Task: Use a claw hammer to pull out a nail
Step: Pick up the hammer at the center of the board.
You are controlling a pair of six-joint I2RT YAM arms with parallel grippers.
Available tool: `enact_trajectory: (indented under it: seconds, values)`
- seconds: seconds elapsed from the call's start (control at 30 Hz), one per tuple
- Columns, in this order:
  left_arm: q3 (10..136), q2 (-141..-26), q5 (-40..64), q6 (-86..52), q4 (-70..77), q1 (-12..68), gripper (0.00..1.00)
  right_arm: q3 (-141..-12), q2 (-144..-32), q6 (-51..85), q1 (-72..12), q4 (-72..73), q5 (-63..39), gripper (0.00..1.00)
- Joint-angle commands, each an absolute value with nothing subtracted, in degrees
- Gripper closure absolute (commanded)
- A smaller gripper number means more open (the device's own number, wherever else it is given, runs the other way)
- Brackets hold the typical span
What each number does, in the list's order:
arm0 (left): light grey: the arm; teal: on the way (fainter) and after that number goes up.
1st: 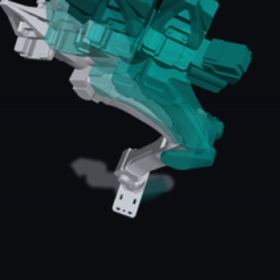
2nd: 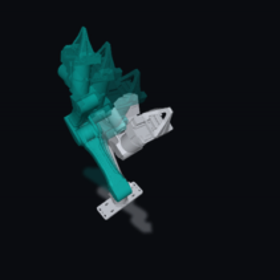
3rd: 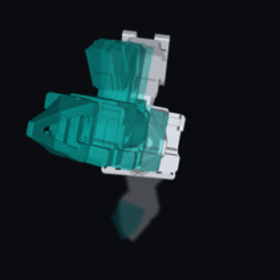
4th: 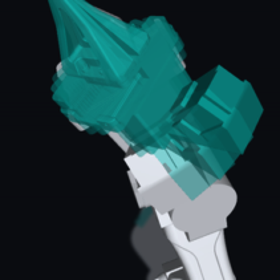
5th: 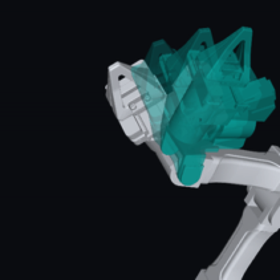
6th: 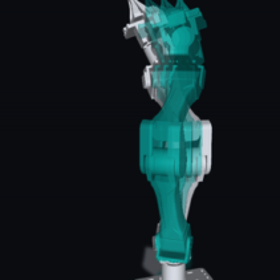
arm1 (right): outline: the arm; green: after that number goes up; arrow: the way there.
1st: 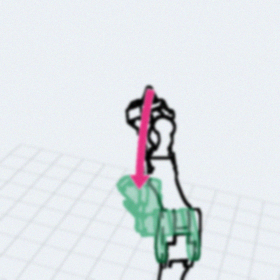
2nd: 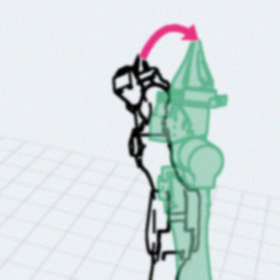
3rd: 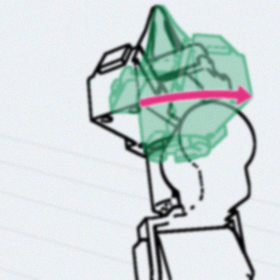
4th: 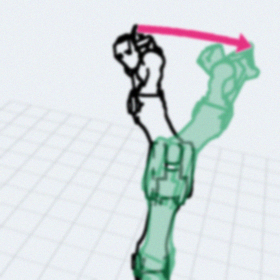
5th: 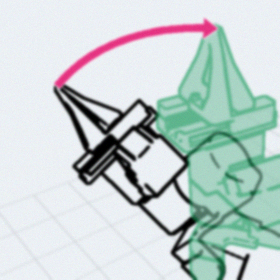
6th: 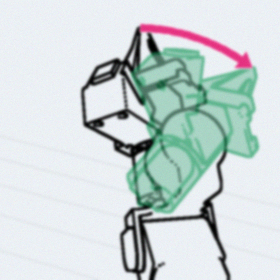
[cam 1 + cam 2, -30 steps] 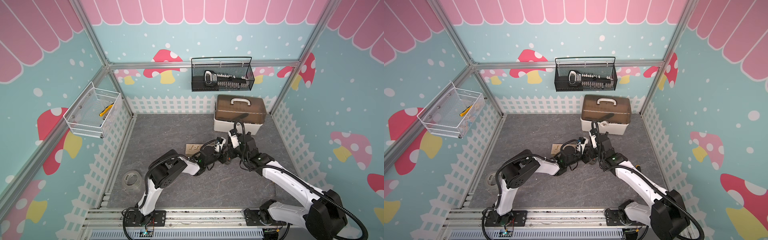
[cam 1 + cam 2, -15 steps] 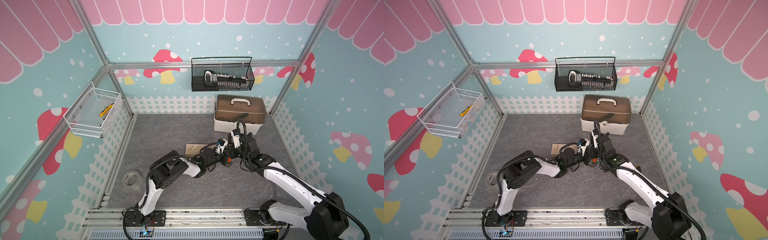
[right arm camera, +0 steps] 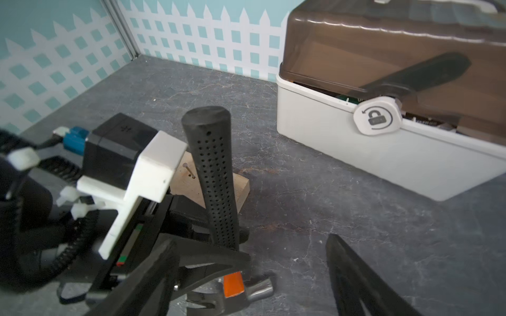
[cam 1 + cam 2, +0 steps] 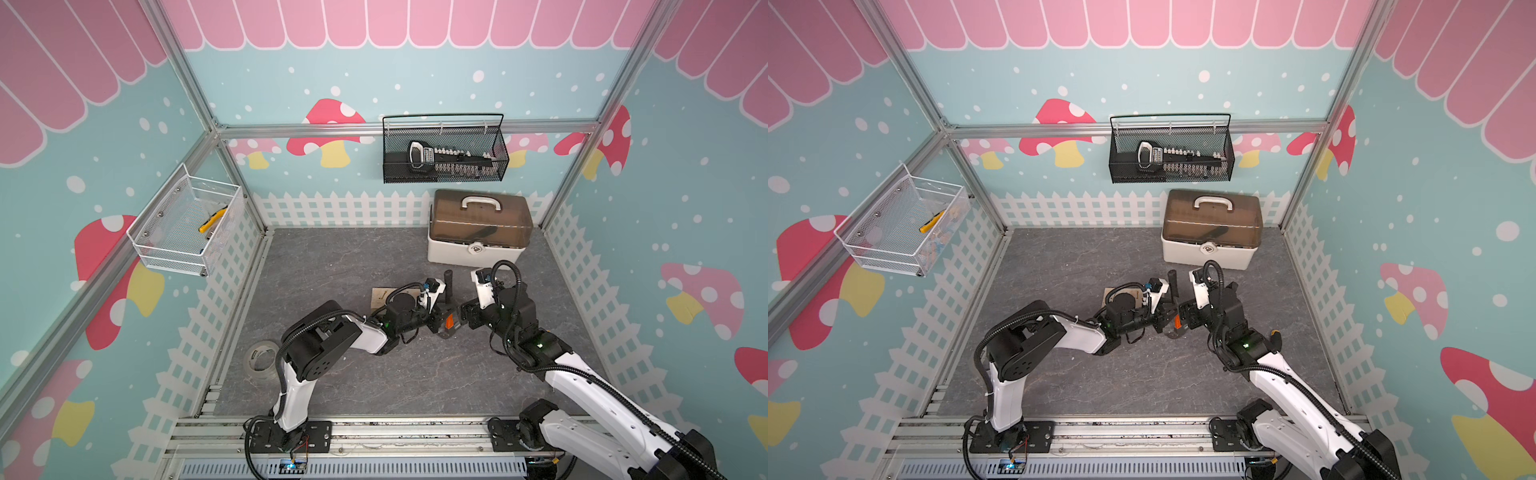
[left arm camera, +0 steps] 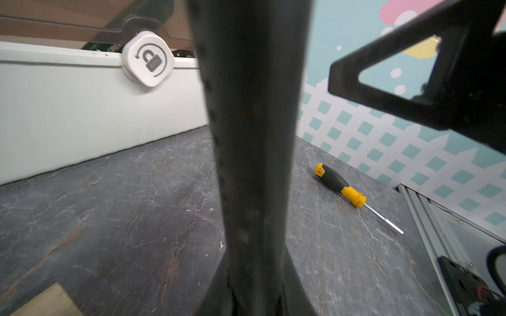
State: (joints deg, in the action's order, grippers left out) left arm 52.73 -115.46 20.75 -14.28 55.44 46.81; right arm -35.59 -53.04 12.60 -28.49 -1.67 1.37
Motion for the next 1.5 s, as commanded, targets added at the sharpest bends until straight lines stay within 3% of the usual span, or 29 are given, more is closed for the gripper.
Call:
enact_trajectory:
  seconds: [0.0,0.4,0.83,1.23,1.47]
  values:
    - [53.1,-111.4,28.3,-12.9,56.8,45.6,1.00,-37.0,-54.5,9.8,-28.4,0.1,-1.1,0.20]
    - [53.9,-109.3,36.5,-11.3,51.5,45.1,1.00,-43.4,-63.9,11.2,-28.2,0.0,0.9,0.30]
    - [52.6,-109.2,36.9,-12.7,54.4,44.6,1.00,-43.3,-67.3,19.7,-28.2,3.8,9.3,0.55]
    - [51.8,-109.4,35.8,-14.1,57.7,44.5,1.00,-43.7,-71.9,33.0,-28.2,10.2,6.3,0.46]
    - [51.4,-109.5,35.1,-14.6,58.4,44.4,1.00,-44.6,-74.6,35.8,-28.2,9.9,5.4,0.55]
